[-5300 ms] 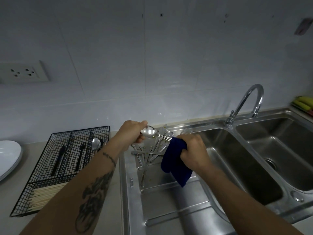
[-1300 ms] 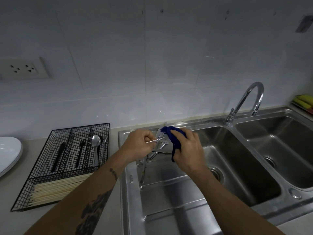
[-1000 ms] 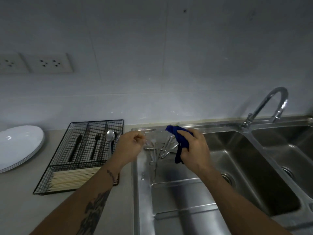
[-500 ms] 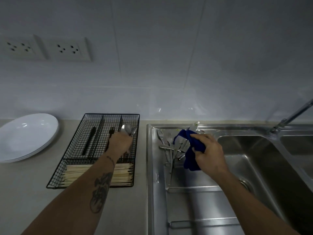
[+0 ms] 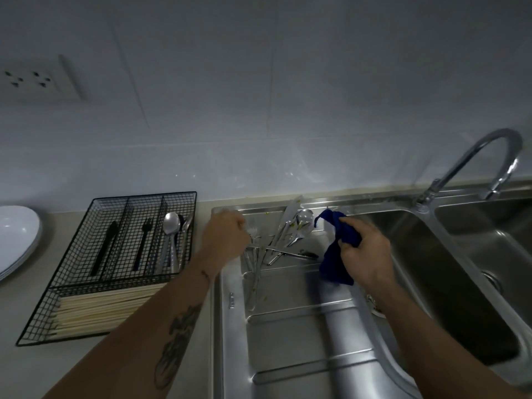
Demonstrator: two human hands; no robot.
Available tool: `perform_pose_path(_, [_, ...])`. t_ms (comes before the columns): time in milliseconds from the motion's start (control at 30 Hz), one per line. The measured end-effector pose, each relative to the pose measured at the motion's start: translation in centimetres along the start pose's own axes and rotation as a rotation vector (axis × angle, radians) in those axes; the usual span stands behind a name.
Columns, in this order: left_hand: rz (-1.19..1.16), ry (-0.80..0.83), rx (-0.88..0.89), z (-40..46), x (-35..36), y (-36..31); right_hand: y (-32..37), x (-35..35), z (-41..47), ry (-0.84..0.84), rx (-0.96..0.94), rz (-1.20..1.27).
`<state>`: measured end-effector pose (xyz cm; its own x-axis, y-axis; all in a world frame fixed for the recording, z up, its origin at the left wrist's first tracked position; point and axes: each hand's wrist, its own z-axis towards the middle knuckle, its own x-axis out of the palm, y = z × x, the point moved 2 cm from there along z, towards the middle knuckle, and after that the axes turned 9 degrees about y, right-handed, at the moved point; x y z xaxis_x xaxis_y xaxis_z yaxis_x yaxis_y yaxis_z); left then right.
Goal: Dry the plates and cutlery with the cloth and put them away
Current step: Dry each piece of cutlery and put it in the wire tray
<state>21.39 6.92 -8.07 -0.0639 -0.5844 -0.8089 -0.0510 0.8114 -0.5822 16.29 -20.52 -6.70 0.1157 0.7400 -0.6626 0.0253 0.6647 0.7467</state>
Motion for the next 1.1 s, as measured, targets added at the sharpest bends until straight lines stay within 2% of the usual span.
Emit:
perform_pose_path(133, [-0.022, 0.171, 0.059, 1.7, 4.5, -4.0, -1.4, -1.0, 0.2, 0.014, 0.048, 0.028])
perform_pose_path(267, [0.021, 0.222, 0.097, 3.6, 8.0, -6.9, -2.7, -1.2, 0.8, 0.038, 0.055, 0.027])
perform_pose_path(633, [0.324, 0.228, -0.051, 7.3, 11.7, -7.7, -5.4, -1.2, 2.7, 0.113, 0.105, 0.092])
perform_pose_path(1100, [0.205, 0.247, -0.198, 7.7, 12.5, -9.0, -7.0, -1.4, 2.5, 0.128, 0.169, 0.187])
